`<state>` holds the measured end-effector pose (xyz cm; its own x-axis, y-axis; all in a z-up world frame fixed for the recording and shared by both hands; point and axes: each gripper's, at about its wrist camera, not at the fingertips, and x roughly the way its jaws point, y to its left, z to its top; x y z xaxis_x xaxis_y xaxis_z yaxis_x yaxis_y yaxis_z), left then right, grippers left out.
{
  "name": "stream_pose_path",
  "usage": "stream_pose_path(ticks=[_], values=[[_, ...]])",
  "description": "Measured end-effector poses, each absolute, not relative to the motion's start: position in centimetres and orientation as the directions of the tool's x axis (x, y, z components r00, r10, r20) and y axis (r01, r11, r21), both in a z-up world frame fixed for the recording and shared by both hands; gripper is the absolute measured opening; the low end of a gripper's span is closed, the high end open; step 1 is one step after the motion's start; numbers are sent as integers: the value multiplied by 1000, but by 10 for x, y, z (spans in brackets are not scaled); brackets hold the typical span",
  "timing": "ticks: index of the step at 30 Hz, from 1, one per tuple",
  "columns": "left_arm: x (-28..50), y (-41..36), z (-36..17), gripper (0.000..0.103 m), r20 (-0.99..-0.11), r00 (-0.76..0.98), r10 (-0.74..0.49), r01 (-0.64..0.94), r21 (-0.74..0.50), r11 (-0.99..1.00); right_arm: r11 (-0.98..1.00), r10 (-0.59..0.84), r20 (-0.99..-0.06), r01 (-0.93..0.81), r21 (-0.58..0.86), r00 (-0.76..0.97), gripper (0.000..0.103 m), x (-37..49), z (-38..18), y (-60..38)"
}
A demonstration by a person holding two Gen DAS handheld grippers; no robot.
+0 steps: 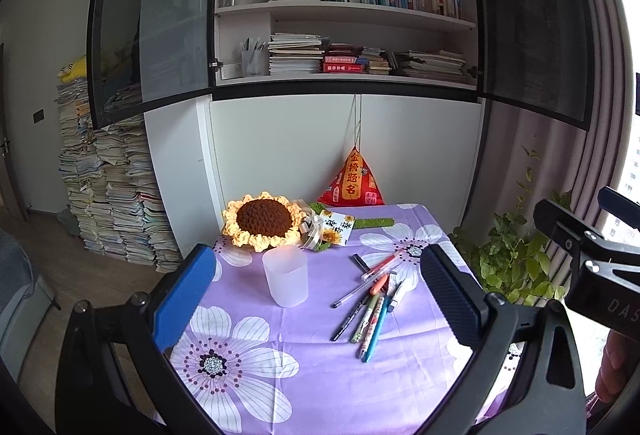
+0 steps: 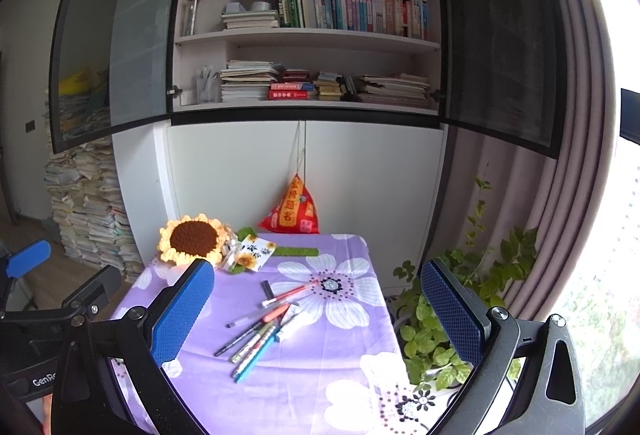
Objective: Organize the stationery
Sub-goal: 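Reach the left tool down to the black marker and close on it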
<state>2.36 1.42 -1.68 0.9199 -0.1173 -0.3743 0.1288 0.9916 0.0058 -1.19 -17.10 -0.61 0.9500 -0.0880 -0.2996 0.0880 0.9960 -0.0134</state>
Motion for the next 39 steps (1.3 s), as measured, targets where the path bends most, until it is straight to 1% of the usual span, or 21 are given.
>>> stream_pose_path(ticks=[6,11,15,17,23,28,36,38,39], values=[[32,18,-23,102,-395,909,-134,143,-6,990,997,-76,-280,77,-6,957,103,-10,-6,-166],[34,20,-27,102,-381,913,-144,154,-5,988,999,-50,-250,50,-8,967,103,-11,-6,-160],[41,24,-33,102,-391,908,-149,157,-11,987,997,-69,-217,64,-33,974,103,-8,-8,-151],[47,27,-36,102,-404,902,-153,158,-20,987,997,-69,-215,63,-34,974,103,-5,-10,-147],[65,34,-48,102,-436,885,-160,156,-46,987,999,-48,-266,41,-31,963,103,13,-20,-140],[78,36,-60,102,-453,876,-167,166,-43,985,999,-39,-331,36,-15,943,103,32,-33,-137],[102,33,-84,102,-509,834,-213,235,-21,972,999,-46,-417,39,-24,908,103,63,-58,-133],[108,32,-91,102,-533,815,-225,252,-22,967,999,-50,-432,46,-20,900,102,68,-64,-134],[112,31,-96,102,-545,806,-231,260,-25,965,999,-48,-444,48,-13,895,99,72,-67,-136]])
